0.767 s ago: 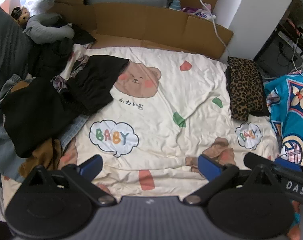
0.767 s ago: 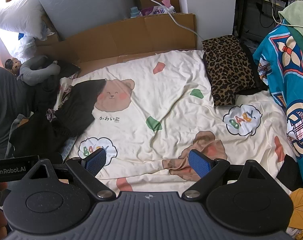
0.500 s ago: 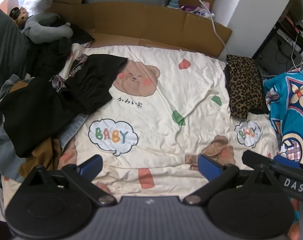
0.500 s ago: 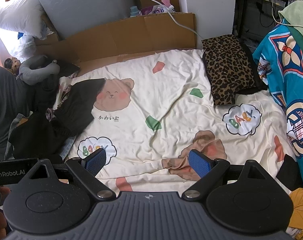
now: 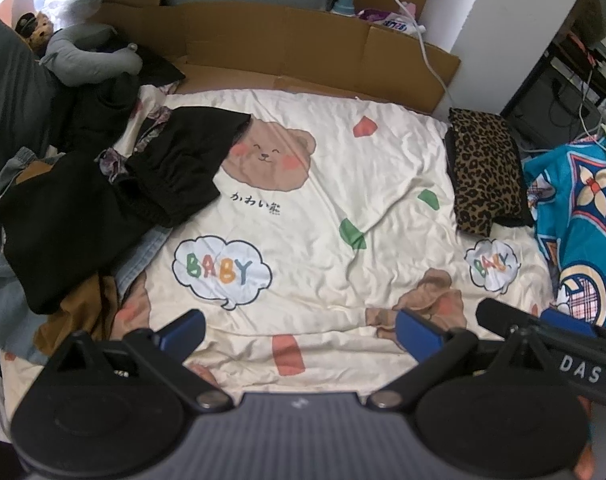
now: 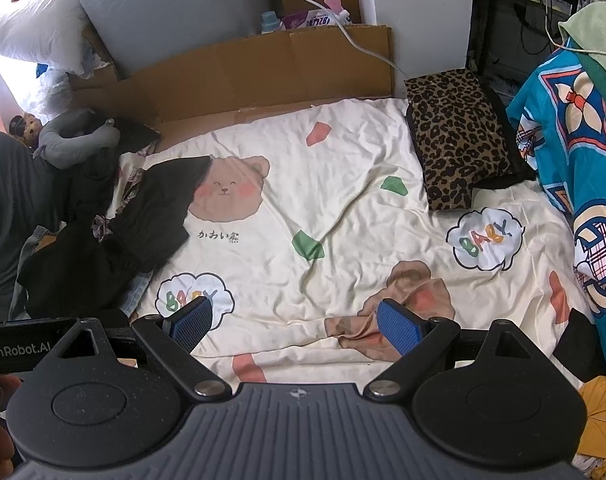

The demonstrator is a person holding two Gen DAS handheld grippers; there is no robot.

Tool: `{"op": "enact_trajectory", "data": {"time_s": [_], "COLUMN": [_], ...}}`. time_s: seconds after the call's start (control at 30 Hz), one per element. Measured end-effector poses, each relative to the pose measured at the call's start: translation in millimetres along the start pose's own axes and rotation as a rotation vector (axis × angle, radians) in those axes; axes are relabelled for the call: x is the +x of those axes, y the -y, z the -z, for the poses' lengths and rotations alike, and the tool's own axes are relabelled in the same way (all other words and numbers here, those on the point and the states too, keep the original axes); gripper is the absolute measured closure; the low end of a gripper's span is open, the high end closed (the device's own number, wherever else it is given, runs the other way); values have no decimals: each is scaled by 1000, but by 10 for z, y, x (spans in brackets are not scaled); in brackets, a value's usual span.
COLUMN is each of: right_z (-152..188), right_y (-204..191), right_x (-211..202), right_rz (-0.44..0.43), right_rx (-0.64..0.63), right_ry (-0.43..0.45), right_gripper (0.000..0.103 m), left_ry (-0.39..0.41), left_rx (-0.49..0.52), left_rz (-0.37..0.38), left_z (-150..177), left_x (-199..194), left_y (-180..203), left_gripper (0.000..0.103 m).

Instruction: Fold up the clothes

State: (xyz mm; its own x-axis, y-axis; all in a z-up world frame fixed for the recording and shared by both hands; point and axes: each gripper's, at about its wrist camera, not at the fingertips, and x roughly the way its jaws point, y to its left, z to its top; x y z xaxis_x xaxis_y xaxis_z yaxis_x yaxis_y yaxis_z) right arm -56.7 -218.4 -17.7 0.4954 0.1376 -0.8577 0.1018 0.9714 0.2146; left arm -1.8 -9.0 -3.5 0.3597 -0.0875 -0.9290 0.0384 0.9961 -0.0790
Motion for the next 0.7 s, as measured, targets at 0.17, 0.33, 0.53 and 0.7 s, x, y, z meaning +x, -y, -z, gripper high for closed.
{"op": "enact_trajectory", "data": {"time_s": [0.17,0.33,0.53,0.7], "right_z": [-5,-16,-17,-15], "right_y": [8,-2,14,22], "right_x": [-6,-16,-30,-30], "right_rz": [-1,2,-3,-1], "right_rx": [-1,-1,-6,-11], "right_ry": [-2,10,15,20], "right_gripper": [9,9,9,9], "left_ry": [-6,-14,-21,-25], "left_rx": [-1,5,3,5], "left_rz": [-1,2,-5,-2], "left_z": [-43,-55,-64,-62], "left_x": [9,22,46,58], "left_y": [2,7,14,17], "left_gripper": [1,1,1,1]}}
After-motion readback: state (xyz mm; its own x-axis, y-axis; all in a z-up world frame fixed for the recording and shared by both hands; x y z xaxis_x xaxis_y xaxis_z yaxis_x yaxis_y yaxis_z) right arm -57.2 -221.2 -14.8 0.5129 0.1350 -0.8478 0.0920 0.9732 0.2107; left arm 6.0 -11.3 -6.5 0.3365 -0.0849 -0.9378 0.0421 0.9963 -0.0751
